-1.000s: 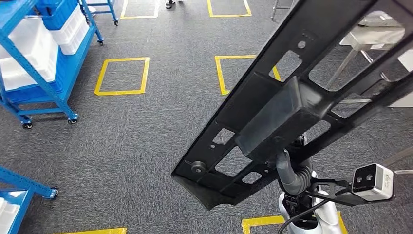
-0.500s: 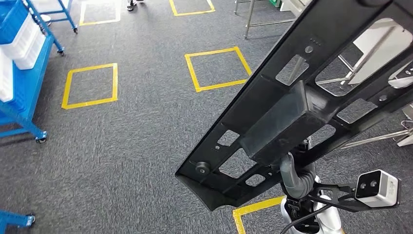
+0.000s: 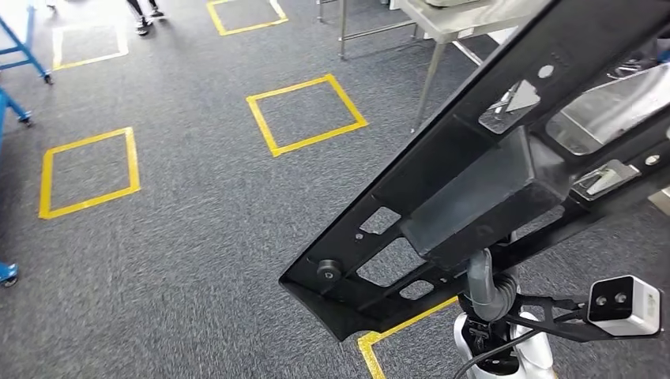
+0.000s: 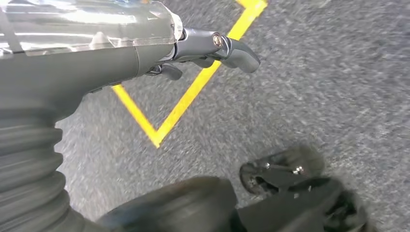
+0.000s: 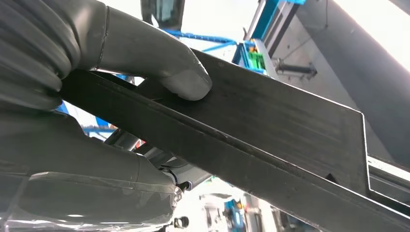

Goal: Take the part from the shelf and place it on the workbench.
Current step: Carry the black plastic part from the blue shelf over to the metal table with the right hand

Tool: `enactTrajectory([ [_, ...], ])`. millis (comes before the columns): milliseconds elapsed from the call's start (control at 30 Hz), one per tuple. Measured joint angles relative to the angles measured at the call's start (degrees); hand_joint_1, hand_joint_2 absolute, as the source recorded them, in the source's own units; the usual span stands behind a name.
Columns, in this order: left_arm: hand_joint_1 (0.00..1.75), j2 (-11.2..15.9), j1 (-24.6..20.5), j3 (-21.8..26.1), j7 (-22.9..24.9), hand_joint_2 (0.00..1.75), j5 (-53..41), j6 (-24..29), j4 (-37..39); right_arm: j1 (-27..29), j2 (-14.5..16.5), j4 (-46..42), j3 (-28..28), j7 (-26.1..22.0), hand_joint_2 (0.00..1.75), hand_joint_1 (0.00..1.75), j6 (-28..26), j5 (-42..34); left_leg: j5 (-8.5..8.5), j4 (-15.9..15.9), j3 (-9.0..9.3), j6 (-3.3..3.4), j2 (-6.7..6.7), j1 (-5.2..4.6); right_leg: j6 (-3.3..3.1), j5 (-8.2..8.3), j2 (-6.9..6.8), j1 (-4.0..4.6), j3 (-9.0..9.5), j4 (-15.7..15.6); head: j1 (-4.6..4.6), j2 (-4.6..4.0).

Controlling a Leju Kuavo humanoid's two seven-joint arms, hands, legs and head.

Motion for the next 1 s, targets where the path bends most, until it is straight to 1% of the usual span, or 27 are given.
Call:
enactTrajectory([
  [33, 0.0, 0.1, 0.0, 0.0, -0.1, 1.75, -0.1, 0.0, 0.0, 0.1, 0.0, 0.0, -0.1, -0.1, 1.75, 1.75, 0.1, -0.1, 0.08, -1.3, 0.45, 0.15, -0.72, 0.01, 0.33, 0.1, 0.59, -0.07, -0.27, 0.0, -0.01, 0.0],
  [100, 0.0, 0.0, -0.1, 0.0, -0.4, 1.75, -0.2, 0.1, 0.0, 0.5, 0.1, 0.0, -0.3, -0.3, 1.75, 1.75, 0.3, -0.3, -0.05, -2.0, 0.78, 0.66, -0.05, -0.01, 1.12, 0.46, 1.61, -0.17, -0.65, -0.2, -0.01, 0.0],
  [133, 0.0, 0.0, -0.2, 0.0, -0.7, 1.75, -0.2, 0.2, 0.0, 0.7, 0.1, 0.0, -0.5, -0.3, 1.75, 1.75, 0.5, -0.6, 0.15, -2.4, 0.94, 1.04, 0.58, 0.03, 1.41, 0.36, 1.08, -0.1, -0.79, 0.0, 0.0, 0.0],
  [167, 0.0, 0.0, -0.3, 0.0, -1.0, 1.75, -0.2, 0.2, 0.0, 0.8, 0.0, 0.0, -0.7, -0.3, 1.75, 1.75, 0.7, -0.8, 0.36, -2.7, 1.1, 1.46, 1.26, 0.11, 1.68, -0.27, -0.23, 0.03, -1.24, 0.9, 0.01, 0.0],
  [200, 0.0, 0.0, -0.2, 0.0, -1.3, 1.75, -0.2, 0.3, 0.0, 0.8, 0.0, 0.0, -0.8, -0.3, 1.75, 1.75, 0.9, -1.0, 0.53, -3.0, 1.23, 1.81, 2.01, 0.18, 1.91, -1.49, -1.93, 0.13, -2.21, 2.9, 0.01, 0.0],
  [233, 0.0, 0.0, -0.2, 0.0, -1.6, 1.75, -0.2, 0.3, 0.0, 0.9, 0.0, 0.0, -0.8, -0.3, 1.75, 1.75, 1.0, -1.2, 0.56, -3.1, 1.28, 2.04, 2.77, 0.06, 2.1, -3.19, -3.79, 0.09, -3.72, 6.1, 0.01, 0.0],
  [267, 0.0, 0.1, -0.1, 0.0, -1.7, 1.75, -0.2, 0.3, 0.0, 0.9, 0.1, 0.1, -0.9, -0.3, 1.75, 1.75, 1.0, -1.2, 0.52, -3.2, 1.27, 2.18, 3.51, -0.05, 2.34, -4.97, -4.81, -0.05, -5.65, 10.0, 0.01, 0.0],
  [300, 0.0, 0.2, -0.1, 0.0, -1.7, 1.75, -0.2, 0.3, 0.0, 1.0, 0.1, 0.2, -0.9, -0.3, 1.75, 1.75, 1.0, -1.3, 0.45, -3.2, 1.26, 2.21, 4.31, -0.15, 2.54, -6.19, -5.21, -0.24, -7.39, 13.4, 0.01, 0.0],
  [333, 0.0, 0.2, 0.0, 0.0, -1.7, 1.75, -0.2, 0.3, 0.1, 1.1, 0.1, 0.3, -0.9, -0.3, 1.75, 1.75, 1.0, -1.3, 0.36, -3.1, 1.27, 2.21, 5.09, -0.21, 2.71, -6.49, -5.42, -0.41, -8.39, 15.4, 0.01, 0.0],
  [367, 0.0, 0.3, 0.0, 0.0, -1.7, 1.75, -0.2, 0.3, 0.1, 1.2, 0.1, 0.4, -0.9, -0.3, 1.75, 1.75, 1.0, -1.3, 0.25, -3.1, 1.34, 2.15, 5.84, -0.24, 2.84, -5.74, -5.62, -0.54, -8.24, 15.1, 0.01, 0.0],
  [400, 0.0, 0.3, 0.0, 0.0, -1.7, 1.75, -0.2, 0.3, 0.1, 1.2, 0.0, 0.5, -0.9, -0.3, 1.75, 1.75, 1.0, -1.3, 0.11, -3.1, 1.47, 2.04, 6.53, -0.24, 2.9, -4.11, -6.01, -0.62, -6.86, 12.5, 0.01, 0.0],
  [433, 0.0, 0.3, 0.0, 0.0, -1.7, 1.75, -0.2, 0.3, 0.1, 1.3, 0.0, 0.5, -1.0, -0.3, 1.75, 1.75, 1.0, -1.3, -0.08, -3.1, 1.67, 1.88, 7.12, -0.27, 2.85, -2.18, -6.98, -0.62, -4.6, 8.4, 0.01, 0.0],
  [500, 0.0, 0.3, 0.0, 0.0, -1.8, 1.75, -0.2, 0.3, 0.2, 1.2, 0.1, 0.5, -1.0, -0.3, 1.75, 1.75, 1.0, -1.3, -0.52, -3.0, 2.08, 1.34, 8.14, -0.53, 2.2, -0.1, -9.55, -0.13, -0.93, 1.6, 0.01, 0.0],
  [533, 0.0, 0.3, 0.0, 0.0, -1.8, 1.75, -0.2, 0.3, 0.2, 1.2, 0.1, 0.5, -1.0, -0.3, 1.75, 1.75, 1.0, -1.4, -0.71, -3.0, 2.27, 1.02, 8.64, -0.63, 1.78, 0.06, -10.28, 0.15, -0.18, 0.1, 0.0, 0.0],
  [567, 0.0, 0.3, 0.0, 0.0, -1.8, 1.75, -0.2, 0.3, 0.2, 1.2, 0.2, 0.5, -1.0, -0.3, 1.75, 1.75, 1.0, -1.4, -0.85, -3.1, 2.43, 0.69, 9.19, -0.71, 1.34, -0.18, -10.25, 0.44, -0.17, -0.2, 0.0, 0.0],
  [600, 0.0, 0.3, 0.0, -0.1, -1.8, 1.75, -0.2, 0.3, 0.2, 1.2, 0.2, 0.5, -1.0, -0.3, 1.75, 1.75, 1.0, -1.4, -0.97, -3.1, 2.65, 0.36, 9.81, -0.69, 1.0, -0.11, -9.47, 0.49, -0.25, -0.3, 0.0, 0.0],
  [633, 0.0, 0.3, -0.1, -0.1, -1.9, 1.75, -0.3, 0.3, 0.2, 1.2, 0.2, 0.5, -1.0, -0.3, 1.75, 1.75, 1.0, -1.4, -1.22, -3.0, 2.81, 0.04, 9.92, -0.57, 0.67, -0.01, -8.78, 0.4, -0.14, -0.5, 0.0, 0.0],
  [667, 0.0, 0.3, -0.1, -0.1, -1.9, 1.75, -0.3, 0.3, 0.2, 1.2, 0.3, 0.5, -1.1, -0.3, 1.75, 1.75, 1.0, -1.4, -1.82, -2.4, 2.68, -0.25, 9.14, -0.45, 0.32, 0.12, -8.1, 0.26, 0.02, -0.8, 0.01, 0.0],
  [700, 0.0, 0.3, -0.1, -0.1, -2.1, 1.75, -0.5, 0.3, 0.2, 1.2, 0.3, 0.5, -1.1, -0.3, 1.75, 1.75, 1.0, -1.4, -2.97, -0.6, 1.98, -0.49, 7.82, -0.28, -0.03, 0.28, -7.42, 0.07, 0.21, -1.1, 0.01, 0.0],
  [767, 0.0, 0.4, -0.3, -0.1, -2.6, 1.75, -0.9, 0.3, 0.2, 1.2, 0.6, 0.4, -1.1, -0.3, 1.75, 1.75, 1.1, -1.4, -6.47, 6.6, -1.41, -0.81, 4.83, -0.01, -0.46, 0.38, -6.04, -0.05, 0.39, -1.3, 0.0, 0.0],
  [800, 0.0, 0.4, -0.4, -0.1, -2.8, 1.75, -1.3, 0.3, 0.2, 1.4, 0.7, 0.4, -1.1, -0.2, 1.75, 1.75, 1.2, -1.3, -7.91, 10.5, -3.48, -0.91, 4.24, 0.04, -0.57, 0.37, -5.31, 0.0, 0.41, -1.3, 0.0, 0.0],
  [833, 0.0, 0.3, -0.6, -0.1, -3.0, 1.75, -1.6, 0.2, 0.2, 1.6, 0.8, 0.4, -1.1, -0.1, 1.75, 1.75, 1.2, -1.2, -8.43, 13.3, -5.03, -0.96, 4.02, 0.05, -0.59, 0.35, -4.5, 0.05, 0.45, -1.2, -0.01, 0.0],
  [867, 0.0, 0.3, -0.8, -0.1, -3.3, 1.75, -1.8, 0.2, 0.2, 1.8, 0.9, 0.4, -1.1, 0.1, 1.75, 1.75, 1.3, -1.1, -7.68, 13.9, -5.62, -0.94, 3.92, 0.05, -0.6, 0.33, -3.66, 0.08, 0.52, -1.2, -0.01, 0.0],
  [900, 0.0, 0.3, -0.8, -0.1, -3.6, 1.75, -2.0, 0.2, 0.2, 1.9, 1.0, 0.4, -1.1, 0.3, 1.75, 1.75, 1.3, -1.1, -5.79, 12.1, -5.13, -0.84, 3.73, 0.07, -0.59, 0.31, -2.74, 0.1, 0.61, -1.1, 0.0, 0.0],
  [933, 0.0, 0.3, -0.8, -0.1, -4.0, 1.75, -2.2, 0.2, 0.2, 2.0, 1.0, 0.4, -1.1, 0.6, 1.75, 1.75, 1.5, -1.1, -3.26, 8.4, -3.81, -0.67, 3.31, 0.09, -0.54, 0.26, -1.84, 0.09, 0.69, -1.0, -0.01, 0.0],
  [967, 0.0, 0.3, -0.8, -0.1, -4.4, 1.75, -2.2, 0.3, 0.2, 2.1, 1.1, 0.3, -1.1, 0.9, 1.75, 1.75, 1.7, -1.1, -1.2, 4.4, -2.21, -0.43, 2.2, 0.11, -0.45, 0.22, -1.02, 0.03, 0.69, -0.9, 0.0, 0.0],
  [1000, 0.0, 0.4, -0.9, -0.1, -4.6, 1.75, -2.1, 0.3, 0.2, 2.0, 1.2, 0.4, -1.1, 1.1, 1.75, 1.75, 1.8, -1.2, 0.18, 0.9, -0.93, -0.22, 0.75, 0.18, -0.24, 0.2, -0.29, 0.01, 0.53, -0.7, 0.0, 0.0],
])
